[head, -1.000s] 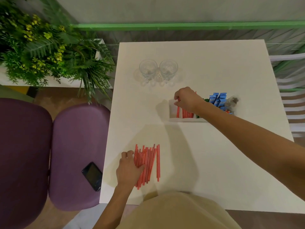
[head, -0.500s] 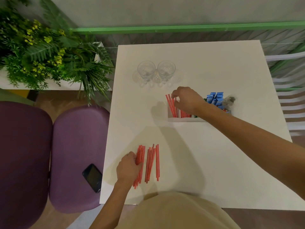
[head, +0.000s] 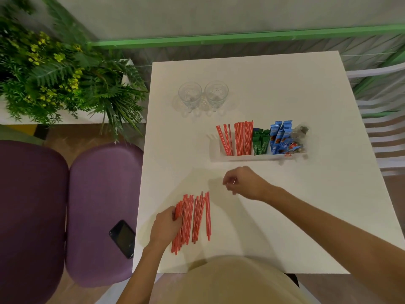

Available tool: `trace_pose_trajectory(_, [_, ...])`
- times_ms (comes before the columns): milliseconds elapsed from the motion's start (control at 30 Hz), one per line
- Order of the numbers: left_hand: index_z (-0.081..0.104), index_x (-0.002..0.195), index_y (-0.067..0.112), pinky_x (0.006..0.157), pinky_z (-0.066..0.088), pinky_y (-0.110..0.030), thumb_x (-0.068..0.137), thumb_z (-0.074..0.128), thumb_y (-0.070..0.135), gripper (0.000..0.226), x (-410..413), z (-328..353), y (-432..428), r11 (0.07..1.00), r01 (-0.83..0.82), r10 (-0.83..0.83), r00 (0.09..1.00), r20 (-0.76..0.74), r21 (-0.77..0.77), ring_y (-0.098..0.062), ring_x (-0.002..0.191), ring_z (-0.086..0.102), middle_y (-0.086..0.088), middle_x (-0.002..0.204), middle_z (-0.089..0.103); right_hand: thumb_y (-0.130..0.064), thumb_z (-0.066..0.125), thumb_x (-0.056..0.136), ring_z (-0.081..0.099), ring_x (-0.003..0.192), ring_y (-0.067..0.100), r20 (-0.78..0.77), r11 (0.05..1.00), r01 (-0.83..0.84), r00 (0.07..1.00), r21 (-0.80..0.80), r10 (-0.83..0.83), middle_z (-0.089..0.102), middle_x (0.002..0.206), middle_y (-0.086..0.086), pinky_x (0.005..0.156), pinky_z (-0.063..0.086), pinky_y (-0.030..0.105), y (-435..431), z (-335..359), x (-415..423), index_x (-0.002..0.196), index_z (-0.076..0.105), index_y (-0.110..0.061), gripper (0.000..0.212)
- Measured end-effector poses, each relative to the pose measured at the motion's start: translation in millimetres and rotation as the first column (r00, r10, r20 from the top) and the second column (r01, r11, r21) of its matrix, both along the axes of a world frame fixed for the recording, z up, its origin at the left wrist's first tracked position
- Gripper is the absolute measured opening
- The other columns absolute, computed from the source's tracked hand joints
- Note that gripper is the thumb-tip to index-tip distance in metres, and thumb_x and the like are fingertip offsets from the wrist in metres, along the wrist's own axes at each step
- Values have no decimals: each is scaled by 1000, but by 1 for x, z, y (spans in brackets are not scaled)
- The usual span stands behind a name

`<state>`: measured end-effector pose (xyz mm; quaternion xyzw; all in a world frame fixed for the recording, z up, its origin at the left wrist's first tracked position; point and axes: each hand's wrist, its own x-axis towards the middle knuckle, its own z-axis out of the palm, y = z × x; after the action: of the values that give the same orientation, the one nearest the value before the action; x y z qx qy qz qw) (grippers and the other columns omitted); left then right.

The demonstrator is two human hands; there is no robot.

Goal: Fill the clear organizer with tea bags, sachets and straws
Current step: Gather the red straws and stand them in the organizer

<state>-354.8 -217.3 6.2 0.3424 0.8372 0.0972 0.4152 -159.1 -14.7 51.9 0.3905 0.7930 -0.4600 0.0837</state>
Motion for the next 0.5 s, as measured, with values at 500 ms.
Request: trace_pose_trajectory(500, [57,117,27,81,54,-34,104,35,25,25,26,26,11,988,-136,99,918,383,72,-16,84,66,3,94,68,-38,49,97,70,63,15,-73,938,224,965,-266,-252,73,79,3,58,43,16,-60,-15,-18,98,65,-12,30])
